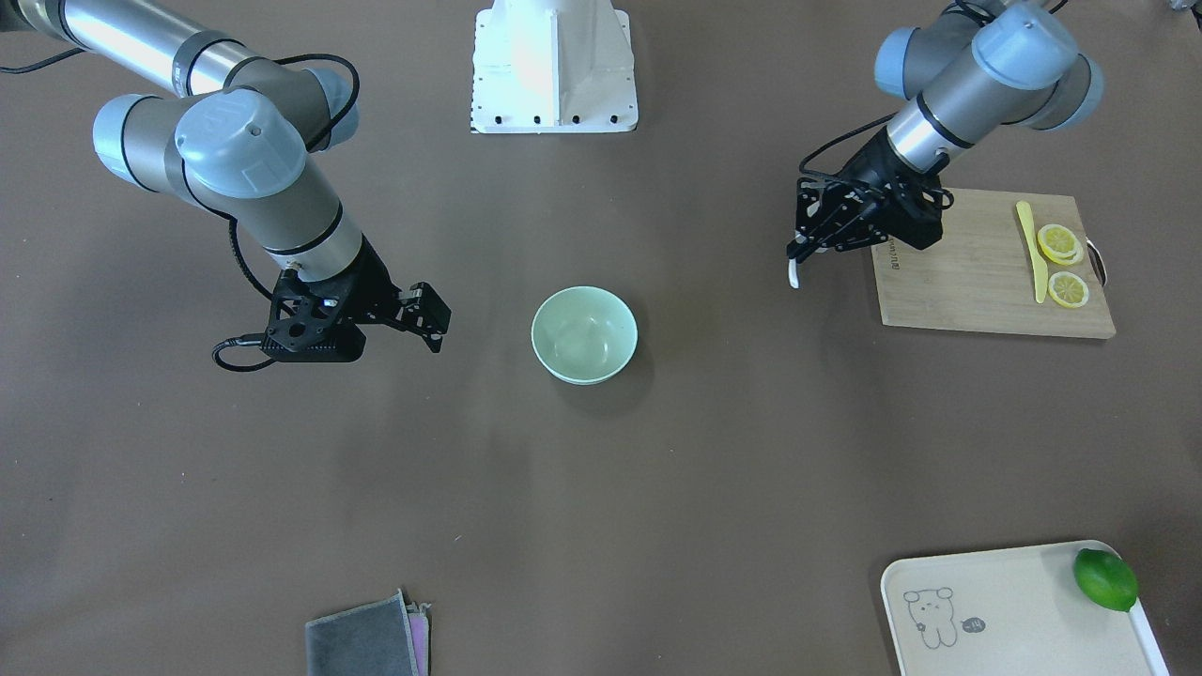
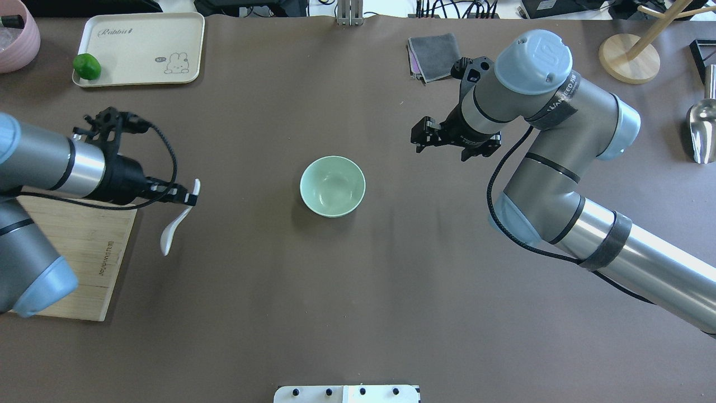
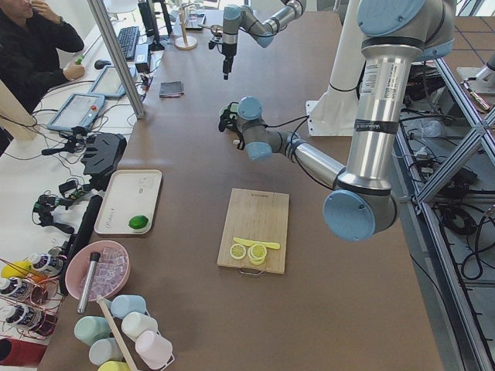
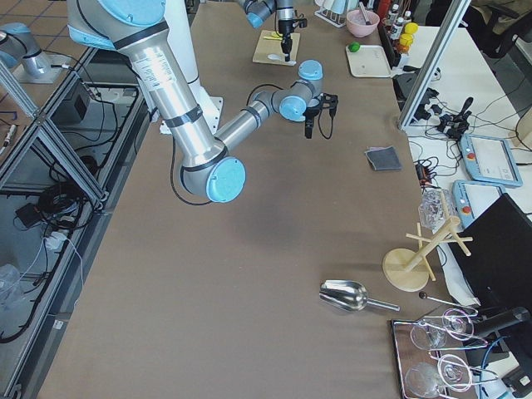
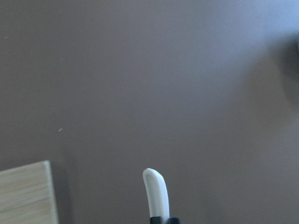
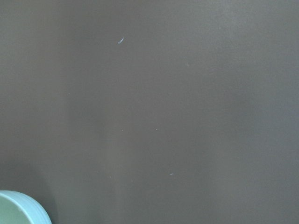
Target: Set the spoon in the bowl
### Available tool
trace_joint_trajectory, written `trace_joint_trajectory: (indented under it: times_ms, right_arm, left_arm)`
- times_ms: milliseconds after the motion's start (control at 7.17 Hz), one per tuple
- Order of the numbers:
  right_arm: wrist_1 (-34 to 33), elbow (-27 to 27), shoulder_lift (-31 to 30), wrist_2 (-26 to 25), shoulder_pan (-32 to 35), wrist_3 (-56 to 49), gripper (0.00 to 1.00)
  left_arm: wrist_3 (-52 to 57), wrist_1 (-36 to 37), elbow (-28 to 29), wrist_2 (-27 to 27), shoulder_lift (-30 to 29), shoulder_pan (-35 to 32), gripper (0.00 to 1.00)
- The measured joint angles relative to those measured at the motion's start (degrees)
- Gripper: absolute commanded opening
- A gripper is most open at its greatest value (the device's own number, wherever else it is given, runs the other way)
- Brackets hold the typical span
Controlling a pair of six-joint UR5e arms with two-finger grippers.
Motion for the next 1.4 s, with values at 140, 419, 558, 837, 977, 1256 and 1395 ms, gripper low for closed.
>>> trace_joint_trajectory:
  times_ms: [140,419,558,837,977,1256,1395]
  right_arm:
    - [-0.02,0.15,-0.12,0.06,0.06,0.04,1.00]
    - [-0.08,0.36,-0.29,0.14,0.18,0.09,1.00]
    - [-0.07,0.37,-0.34,0.13,0.23,0.06,1.00]
    - [-0.01,0.35,-0.30,0.07,0.23,0.05,1.00]
    - [0.00,0.40,-0.25,0.08,0.26,0.09,1.00]
    - [-0.02,1.10,-1.51,1.42,1.29,-0.61,1.00]
    - [-0.08,2.34,-3.46,2.31,2.40,-2.43,1.00]
  left_arm:
    - [-4.30,3.05,1.54,0.19,-7.53,0.07,0.00]
    - [-8.54,4.97,9.80,2.98,-20.60,0.56,0.00]
    - [-9.11,2.91,16.14,6.90,-25.24,1.33,0.00]
    - [-9.36,-3.69,26.84,12.11,-30.63,2.82,0.00]
    - [-9.43,-5.23,28.50,13.36,-31.23,4.14,0.00]
    - [-9.84,-6.19,28.92,15.68,-30.85,7.64,0.00]
    - [-10.13,-6.55,28.60,16.03,-30.05,8.51,0.00]
